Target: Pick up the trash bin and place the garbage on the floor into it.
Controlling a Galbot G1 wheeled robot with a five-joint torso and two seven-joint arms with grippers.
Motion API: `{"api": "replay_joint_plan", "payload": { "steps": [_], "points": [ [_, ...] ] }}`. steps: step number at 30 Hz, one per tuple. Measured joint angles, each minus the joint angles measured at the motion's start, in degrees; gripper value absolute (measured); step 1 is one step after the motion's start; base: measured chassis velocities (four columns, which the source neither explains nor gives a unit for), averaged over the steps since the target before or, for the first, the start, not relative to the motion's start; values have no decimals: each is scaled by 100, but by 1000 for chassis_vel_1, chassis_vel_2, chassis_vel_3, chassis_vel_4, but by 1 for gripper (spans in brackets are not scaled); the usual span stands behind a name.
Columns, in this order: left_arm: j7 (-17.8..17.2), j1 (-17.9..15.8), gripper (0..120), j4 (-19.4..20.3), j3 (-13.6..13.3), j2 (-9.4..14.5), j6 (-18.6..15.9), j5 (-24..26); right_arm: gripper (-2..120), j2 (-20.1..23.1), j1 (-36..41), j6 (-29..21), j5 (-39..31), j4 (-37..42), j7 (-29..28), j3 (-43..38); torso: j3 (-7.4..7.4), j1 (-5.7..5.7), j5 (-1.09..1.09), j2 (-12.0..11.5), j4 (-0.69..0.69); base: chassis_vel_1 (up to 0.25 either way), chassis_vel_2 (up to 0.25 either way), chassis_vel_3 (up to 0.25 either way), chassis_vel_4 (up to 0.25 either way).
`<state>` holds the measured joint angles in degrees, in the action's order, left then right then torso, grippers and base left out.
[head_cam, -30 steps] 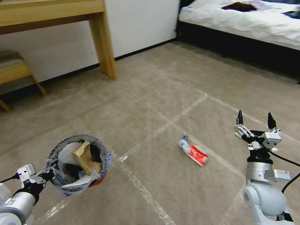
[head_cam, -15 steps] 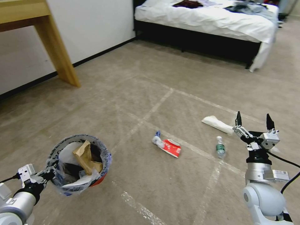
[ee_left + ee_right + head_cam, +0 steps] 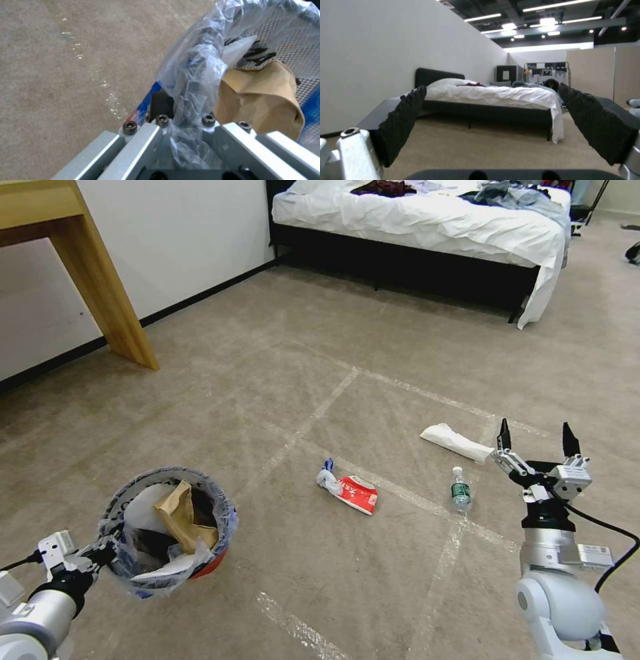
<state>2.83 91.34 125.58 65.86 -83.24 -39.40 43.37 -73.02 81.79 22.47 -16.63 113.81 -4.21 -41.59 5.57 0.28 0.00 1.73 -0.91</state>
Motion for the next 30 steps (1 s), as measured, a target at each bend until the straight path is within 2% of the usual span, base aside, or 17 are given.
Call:
{"api": "replay_joint_plan", "payload": {
  "steps": [13,30],
  "points": [
    [-8,-28,2,-109,55,-5,6,-46,100,-4,-60,12,115,-149,7,63,-1,-1,1,0,0,0,0,0,0],
    [-7,-17,2,-126,57,-31,42,-71,100,6,-64,50,112,-176,0,81,0,0,0,0,0,-137,137,136,-145]
  ]
}}
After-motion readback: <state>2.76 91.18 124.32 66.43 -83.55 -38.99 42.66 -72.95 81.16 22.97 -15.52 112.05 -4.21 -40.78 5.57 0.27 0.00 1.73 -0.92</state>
